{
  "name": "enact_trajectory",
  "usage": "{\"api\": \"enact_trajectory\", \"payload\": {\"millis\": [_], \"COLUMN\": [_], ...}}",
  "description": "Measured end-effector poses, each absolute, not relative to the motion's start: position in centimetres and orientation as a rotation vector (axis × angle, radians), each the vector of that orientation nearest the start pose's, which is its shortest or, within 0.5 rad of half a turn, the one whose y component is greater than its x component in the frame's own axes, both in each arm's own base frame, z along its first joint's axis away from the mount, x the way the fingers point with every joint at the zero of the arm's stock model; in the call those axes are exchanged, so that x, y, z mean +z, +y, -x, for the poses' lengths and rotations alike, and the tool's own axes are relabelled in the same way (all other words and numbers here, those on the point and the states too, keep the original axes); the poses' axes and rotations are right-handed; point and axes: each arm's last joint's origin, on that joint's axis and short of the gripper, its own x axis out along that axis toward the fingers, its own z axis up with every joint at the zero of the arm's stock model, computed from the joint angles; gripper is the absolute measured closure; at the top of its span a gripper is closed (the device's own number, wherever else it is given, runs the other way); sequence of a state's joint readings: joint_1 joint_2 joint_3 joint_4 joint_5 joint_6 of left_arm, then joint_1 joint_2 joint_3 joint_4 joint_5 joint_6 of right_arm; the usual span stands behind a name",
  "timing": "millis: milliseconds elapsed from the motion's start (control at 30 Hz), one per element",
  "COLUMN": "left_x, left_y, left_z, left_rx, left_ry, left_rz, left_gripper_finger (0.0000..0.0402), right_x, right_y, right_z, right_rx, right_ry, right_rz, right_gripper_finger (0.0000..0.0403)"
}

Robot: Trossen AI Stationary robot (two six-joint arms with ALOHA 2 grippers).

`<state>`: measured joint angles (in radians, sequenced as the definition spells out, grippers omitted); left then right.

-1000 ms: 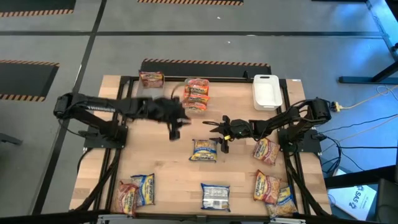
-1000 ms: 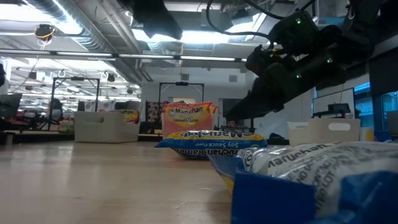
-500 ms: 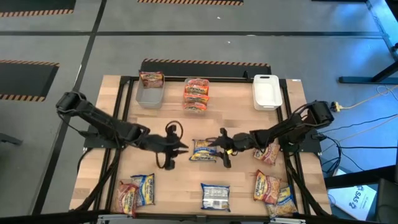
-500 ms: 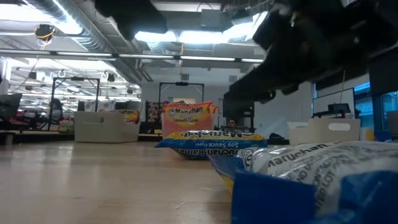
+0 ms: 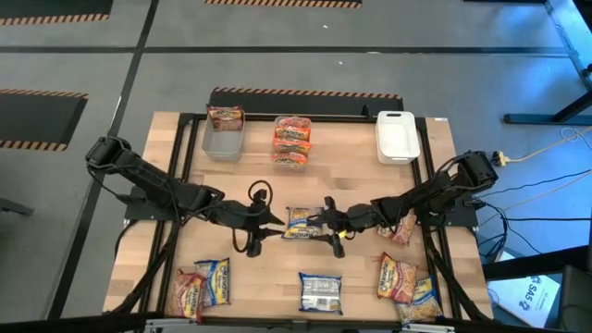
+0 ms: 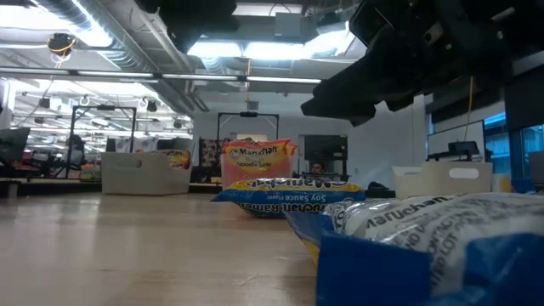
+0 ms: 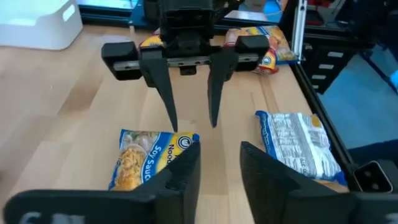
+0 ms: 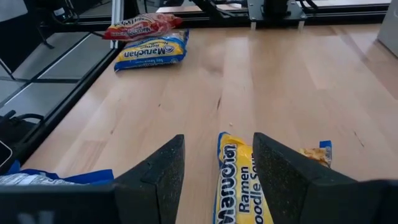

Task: Sort Maruchan noodles
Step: Put the bottom left red noodle into the gray bin

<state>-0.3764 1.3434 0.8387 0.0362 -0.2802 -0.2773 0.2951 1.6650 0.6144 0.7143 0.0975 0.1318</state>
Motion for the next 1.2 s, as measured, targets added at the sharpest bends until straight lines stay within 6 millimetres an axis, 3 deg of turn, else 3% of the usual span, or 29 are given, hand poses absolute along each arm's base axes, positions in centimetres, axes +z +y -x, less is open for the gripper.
{"api": "enact_trajectory", "payload": {"millis": [200, 367, 833, 1033, 1200], "left_x": [24.5, 23.6, 21.7, 21.9, 23.0], "left_y": [-9.8, -10.1, -14.8, -16.8, -17.3], "left_z": [-27.7, -28.0, -26.9, -25.6, -23.7], "left_rx": [0.001, 0.007, -0.039, -0.087, -0.094], "left_ry": [0.468, 0.493, 0.541, 0.551, 0.581], "left_rz": [0.150, 0.138, 0.176, 0.240, 0.339], "left_gripper_finger": [0.0232, 0.0211, 0.0242, 0.0250, 0.0252], "right_x": [15.1, 15.1, 15.1, 15.1, 15.1], "right_y": [8.7, 8.7, 8.6, 8.6, 8.6], "right_z": [-29.7, -29.7, -29.7, -29.7, -29.7], "right_rx": [0.173, 0.167, 0.147, 0.147, 0.148], "right_ry": [0.346, 0.347, 0.348, 0.348, 0.349], "right_rz": [-0.066, -0.064, -0.061, -0.061, -0.061], "right_gripper_finger": [0.0226, 0.0226, 0.0226, 0.0226, 0.0226]}}
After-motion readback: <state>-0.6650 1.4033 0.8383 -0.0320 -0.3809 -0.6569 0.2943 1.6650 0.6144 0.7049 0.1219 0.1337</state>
